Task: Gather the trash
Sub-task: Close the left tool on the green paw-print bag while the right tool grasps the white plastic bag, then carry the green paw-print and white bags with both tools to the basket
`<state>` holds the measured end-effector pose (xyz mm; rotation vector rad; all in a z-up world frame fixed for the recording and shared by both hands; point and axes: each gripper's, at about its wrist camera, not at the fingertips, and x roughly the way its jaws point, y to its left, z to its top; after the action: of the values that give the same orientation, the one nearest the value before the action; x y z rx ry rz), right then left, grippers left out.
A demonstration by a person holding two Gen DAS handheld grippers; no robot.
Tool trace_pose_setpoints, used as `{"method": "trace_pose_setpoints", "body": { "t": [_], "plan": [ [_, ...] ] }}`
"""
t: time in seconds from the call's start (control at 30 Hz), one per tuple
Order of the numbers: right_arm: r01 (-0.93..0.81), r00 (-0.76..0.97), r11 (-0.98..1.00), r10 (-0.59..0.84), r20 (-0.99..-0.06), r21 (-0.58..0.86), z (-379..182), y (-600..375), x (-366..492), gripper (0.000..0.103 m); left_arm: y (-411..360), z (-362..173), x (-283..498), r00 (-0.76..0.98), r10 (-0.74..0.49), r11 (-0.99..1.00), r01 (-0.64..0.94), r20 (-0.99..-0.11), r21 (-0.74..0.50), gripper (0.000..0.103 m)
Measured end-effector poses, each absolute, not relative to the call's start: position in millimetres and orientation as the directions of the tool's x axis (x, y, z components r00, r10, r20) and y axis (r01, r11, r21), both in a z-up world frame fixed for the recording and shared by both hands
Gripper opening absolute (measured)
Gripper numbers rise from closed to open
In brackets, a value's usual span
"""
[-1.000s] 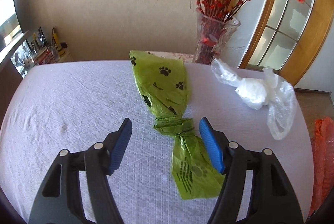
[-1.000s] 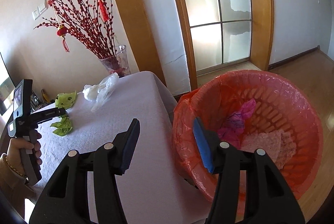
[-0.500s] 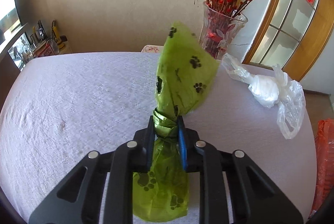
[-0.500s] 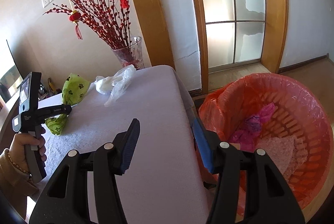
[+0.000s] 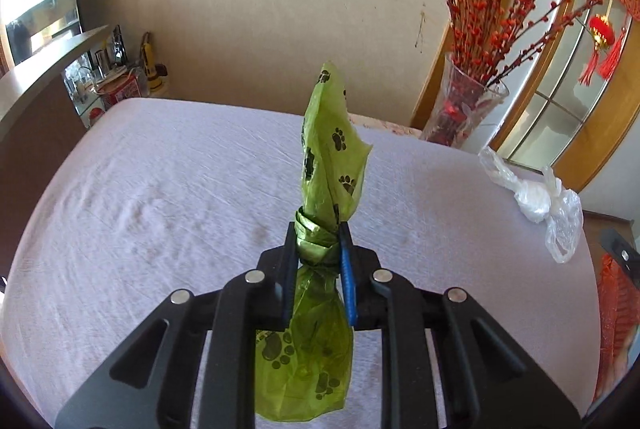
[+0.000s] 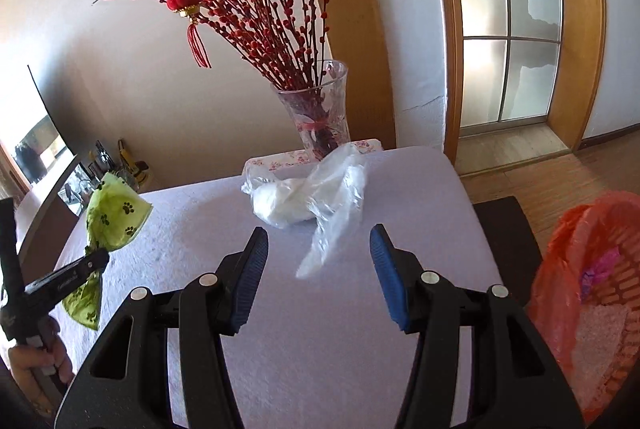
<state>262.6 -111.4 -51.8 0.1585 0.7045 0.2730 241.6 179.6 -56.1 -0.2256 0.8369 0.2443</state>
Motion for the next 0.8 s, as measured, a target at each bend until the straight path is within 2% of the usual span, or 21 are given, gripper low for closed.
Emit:
{"method": "trace_pose_setpoints", "body": {
  "t": [0.37,0.53,0.6,0.63,0.7,0.8],
  "plan": [
    [-0.177,0.731,0.97,0.244,-0.638,0.168,-66,-52,317,0.054,200,-42,232,0.692,0.092,0.942,-0.294,-0.716,-0.163,0.02],
    [-0.179,0.699,0.977,0.207,-0.684,0.113,-80,-38,333,0.053,203,-45,234,0.689,0.084,0.941,-0.292,-0.72,-0.17,0.02],
    [-0.185,0.683,0.98,0.182,-0.707,0.073,-86,-37,336,0.042,203,-46,235,0.687,0.078,0.942,-0.288,-0.723,-0.172,0.02],
    [-0.189,0.681,0.98,0.175,-0.712,0.06,-89,-36,336,0.04,203,-48,236,0.686,0.076,0.943,-0.286,-0.724,-0.172,0.02],
    [-0.184,0.676,0.981,0.177,-0.715,0.069,-90,-40,334,0.027,202,-50,236,0.683,0.073,0.943,-0.284,-0.727,-0.172,0.02],
    [-0.194,0.668,0.978,0.189,-0.72,0.076,-90,-48,331,0.019,199,-52,237,0.677,0.065,0.945,-0.278,-0.733,-0.173,0.02]
  ]
}}
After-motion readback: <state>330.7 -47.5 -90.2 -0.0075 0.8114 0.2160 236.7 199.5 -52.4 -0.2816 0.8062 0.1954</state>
